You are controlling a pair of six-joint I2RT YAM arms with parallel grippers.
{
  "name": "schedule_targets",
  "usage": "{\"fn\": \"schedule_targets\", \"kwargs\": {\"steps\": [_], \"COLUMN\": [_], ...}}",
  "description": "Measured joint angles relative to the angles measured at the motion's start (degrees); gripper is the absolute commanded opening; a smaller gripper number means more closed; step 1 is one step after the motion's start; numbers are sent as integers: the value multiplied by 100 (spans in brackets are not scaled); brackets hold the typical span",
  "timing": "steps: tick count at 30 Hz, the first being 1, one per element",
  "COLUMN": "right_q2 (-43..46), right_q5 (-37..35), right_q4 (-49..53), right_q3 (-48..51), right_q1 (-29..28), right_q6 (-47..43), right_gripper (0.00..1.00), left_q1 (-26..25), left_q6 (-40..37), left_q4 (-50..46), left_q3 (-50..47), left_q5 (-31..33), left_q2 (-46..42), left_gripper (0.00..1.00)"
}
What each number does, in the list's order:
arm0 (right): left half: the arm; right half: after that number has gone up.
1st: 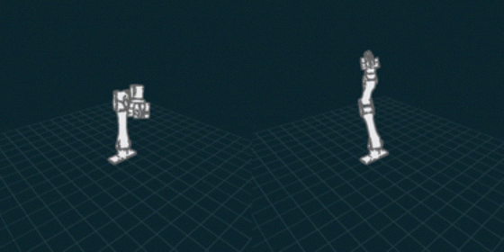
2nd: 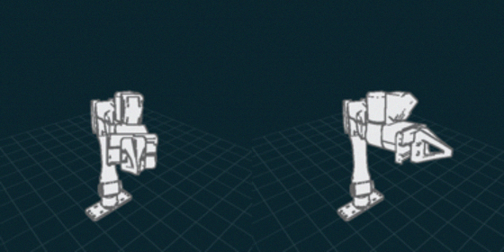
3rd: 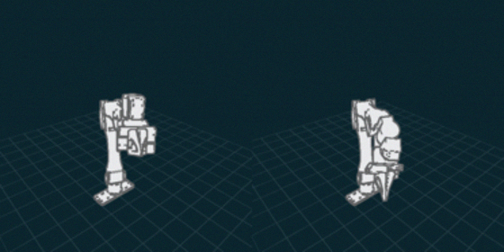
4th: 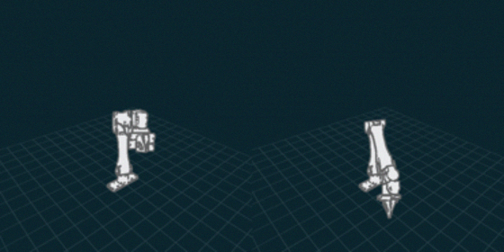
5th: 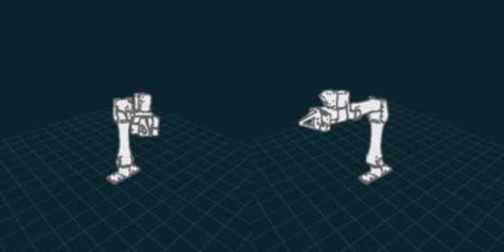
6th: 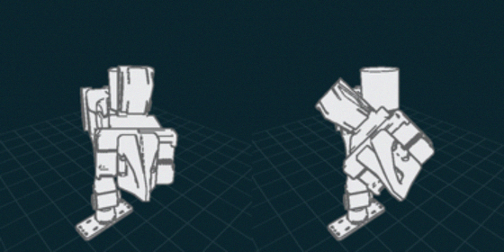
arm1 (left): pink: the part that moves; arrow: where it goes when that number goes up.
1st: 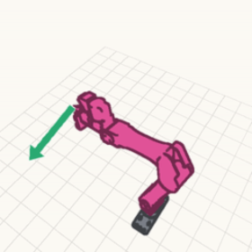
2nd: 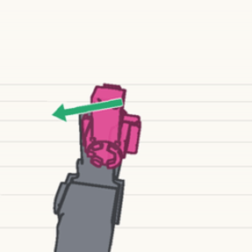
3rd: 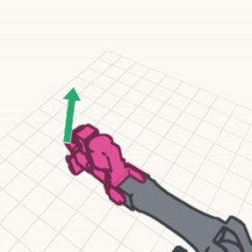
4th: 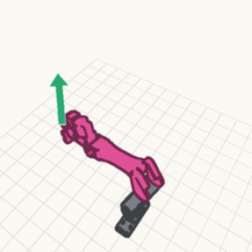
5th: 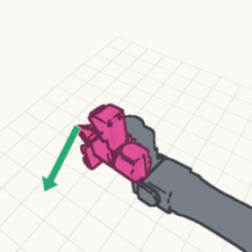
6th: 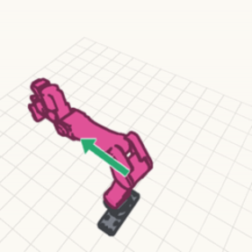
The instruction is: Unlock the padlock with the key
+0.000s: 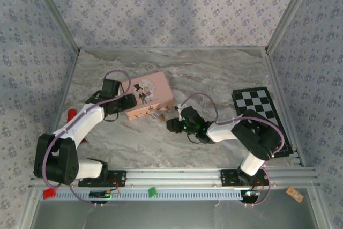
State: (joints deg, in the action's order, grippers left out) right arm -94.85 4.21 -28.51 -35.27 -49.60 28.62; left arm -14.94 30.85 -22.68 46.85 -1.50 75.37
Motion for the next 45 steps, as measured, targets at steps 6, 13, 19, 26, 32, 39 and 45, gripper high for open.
{"fn": "schedule_targets", "kwargs": {"steps": [6,13,19,26,32,39,45], "right_q2": [15,-442,-732,-754,-863,-883,-920], "right_q5": [514,1287,2055,2201,2212,2223,2124], "right_q4": [1257,2162,2411,2404,2238,1838,1797], "right_q3": [-1010,-1681,-1934,-1947,-1952,-1952,-1952], "right_q1": [203,658,861,981,988,981,984], "right_q6": [-1499,-2417,-2614,-2632,-2304,-1456,-1182], "right_gripper": [39,37,37,35,34,33,33], "left_q1": [-9,-332,-699,-855,-931,-1123,-1134], "left_q6": [7,72,214,310,378,479,503], "left_q4": [260,404,564,632,643,706,719], "left_q3": [-103,-107,-107,-107,-81,-7,-9], "left_q5": [-361,-404,-363,-354,-273,-188,-186], "left_q2": [136,210,282,321,358,457,457], "left_gripper": [81,80,80,79,79,79,79]}}
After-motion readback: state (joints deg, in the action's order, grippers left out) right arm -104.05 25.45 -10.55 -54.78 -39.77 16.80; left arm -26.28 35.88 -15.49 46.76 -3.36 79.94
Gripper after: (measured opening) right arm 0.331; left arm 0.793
